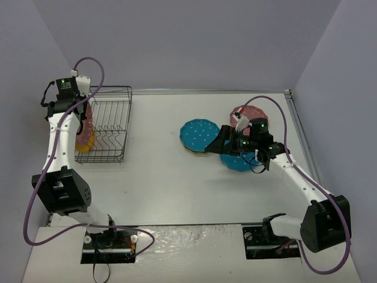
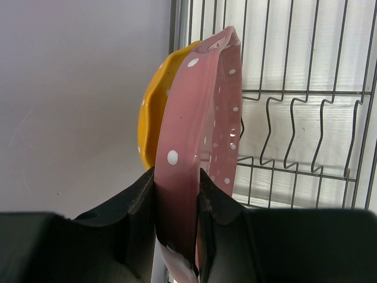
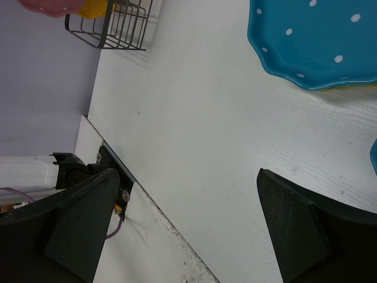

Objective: Load the plates into the dish rack

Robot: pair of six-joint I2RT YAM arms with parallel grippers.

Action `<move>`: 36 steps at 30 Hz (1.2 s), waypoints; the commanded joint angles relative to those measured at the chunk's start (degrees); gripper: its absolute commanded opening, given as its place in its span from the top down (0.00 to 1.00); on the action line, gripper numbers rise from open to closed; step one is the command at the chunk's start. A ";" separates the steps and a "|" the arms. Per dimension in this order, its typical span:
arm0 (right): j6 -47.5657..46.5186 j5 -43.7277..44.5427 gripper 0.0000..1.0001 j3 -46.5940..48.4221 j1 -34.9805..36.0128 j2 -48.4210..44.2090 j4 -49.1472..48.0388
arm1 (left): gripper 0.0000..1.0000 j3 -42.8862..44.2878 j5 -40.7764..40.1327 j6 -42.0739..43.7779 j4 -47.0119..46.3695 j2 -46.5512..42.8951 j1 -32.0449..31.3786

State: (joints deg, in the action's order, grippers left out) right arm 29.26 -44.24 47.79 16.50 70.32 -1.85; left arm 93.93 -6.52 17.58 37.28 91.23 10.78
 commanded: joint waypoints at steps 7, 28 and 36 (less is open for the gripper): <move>-0.86 -1.31 0.00 1.69 -0.76 -1.26 -1.67 | 1.00 6.04 -3.18 3.12 -8.66 -1.80 -1.09; -0.82 -1.37 0.00 0.91 -2.22 -1.29 -1.67 | 1.00 7.83 -3.67 4.92 -8.63 1.12 -2.12; -0.83 -1.55 0.00 0.73 -2.44 -1.54 -1.67 | 1.00 5.00 -3.59 4.48 -10.03 2.63 -2.17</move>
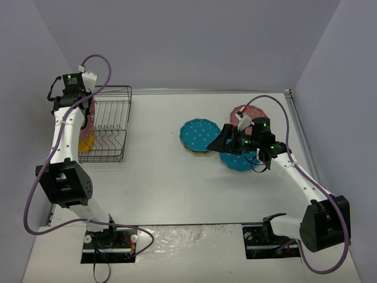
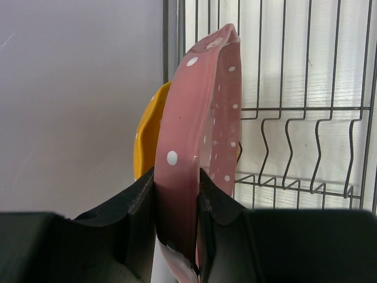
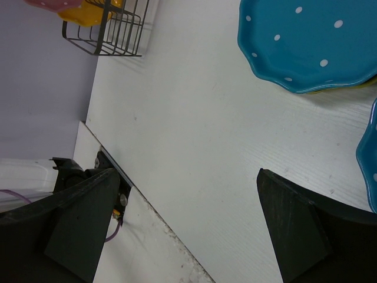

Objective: Load the plates into the dish rack

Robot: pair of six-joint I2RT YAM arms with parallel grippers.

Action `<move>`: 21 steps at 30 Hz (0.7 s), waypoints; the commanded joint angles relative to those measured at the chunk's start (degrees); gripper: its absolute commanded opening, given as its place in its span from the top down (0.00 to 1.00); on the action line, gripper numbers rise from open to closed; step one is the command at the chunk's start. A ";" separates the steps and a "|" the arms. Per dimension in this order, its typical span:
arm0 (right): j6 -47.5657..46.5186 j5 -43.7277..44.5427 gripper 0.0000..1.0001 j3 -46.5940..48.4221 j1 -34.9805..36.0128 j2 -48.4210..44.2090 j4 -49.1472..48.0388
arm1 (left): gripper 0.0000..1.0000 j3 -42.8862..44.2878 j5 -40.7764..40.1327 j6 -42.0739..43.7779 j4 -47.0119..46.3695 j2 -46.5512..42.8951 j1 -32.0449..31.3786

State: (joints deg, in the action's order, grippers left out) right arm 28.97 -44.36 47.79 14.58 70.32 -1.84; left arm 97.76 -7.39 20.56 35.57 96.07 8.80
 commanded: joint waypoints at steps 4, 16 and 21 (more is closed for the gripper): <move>-0.49 -1.26 0.00 0.37 -0.87 -2.08 -1.68 | 1.00 -1.65 -2.68 0.80 -9.07 -2.78 -0.19; -0.32 -1.26 0.00 0.01 -1.39 -2.64 -1.68 | 1.00 3.36 -1.58 0.45 -8.49 -5.96 -0.69; -0.41 -1.43 0.00 0.04 -1.40 -2.85 -1.68 | 1.00 6.86 -1.73 1.39 -7.79 -6.95 -1.20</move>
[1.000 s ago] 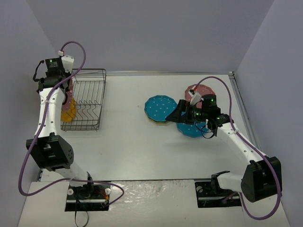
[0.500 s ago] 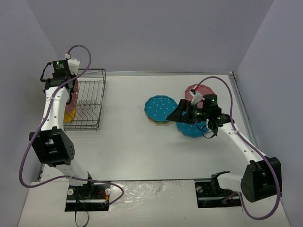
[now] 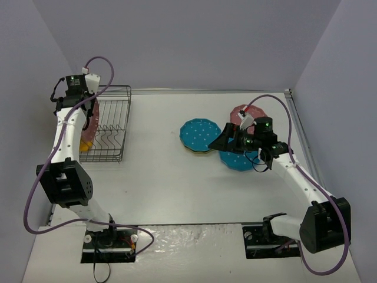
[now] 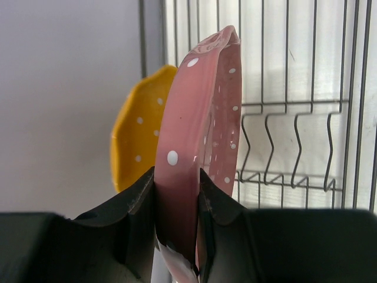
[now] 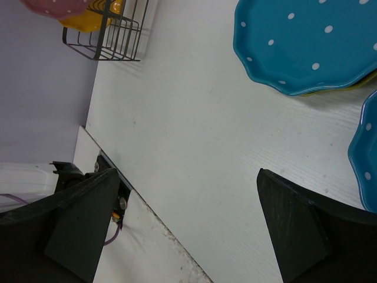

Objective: Load the plates into the dish rack

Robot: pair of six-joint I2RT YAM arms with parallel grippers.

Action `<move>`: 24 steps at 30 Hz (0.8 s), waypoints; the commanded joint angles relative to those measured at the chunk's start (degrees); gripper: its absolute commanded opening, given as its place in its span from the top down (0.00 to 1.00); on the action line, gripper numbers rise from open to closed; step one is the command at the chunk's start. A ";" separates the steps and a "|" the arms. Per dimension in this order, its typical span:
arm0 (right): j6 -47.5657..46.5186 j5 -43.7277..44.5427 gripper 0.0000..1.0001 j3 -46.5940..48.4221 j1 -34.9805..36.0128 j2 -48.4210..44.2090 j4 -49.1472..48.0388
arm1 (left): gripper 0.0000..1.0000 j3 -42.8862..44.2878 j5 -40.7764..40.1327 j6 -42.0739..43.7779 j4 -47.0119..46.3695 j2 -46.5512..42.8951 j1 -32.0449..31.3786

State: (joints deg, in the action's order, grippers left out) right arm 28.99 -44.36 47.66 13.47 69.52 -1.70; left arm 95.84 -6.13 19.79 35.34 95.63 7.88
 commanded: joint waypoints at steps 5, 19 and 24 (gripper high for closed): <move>-0.34 -1.45 0.00 -0.12 -0.38 -2.10 -1.81 | 1.00 9.66 -4.62 4.05 -7.30 -6.93 -0.41; 0.01 -2.05 0.00 -0.06 -0.98 -3.97 -1.42 | 1.00 3.39 -5.72 5.96 -9.36 -3.86 -0.32; -0.17 -2.14 0.00 -0.02 -1.35 -4.28 -1.28 | 1.00 1.58 -5.54 5.83 -10.13 -2.95 -0.01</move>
State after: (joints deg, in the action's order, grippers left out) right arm 29.02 -44.57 47.31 12.69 67.03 -1.07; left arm 95.71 -10.04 23.82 34.20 95.02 7.84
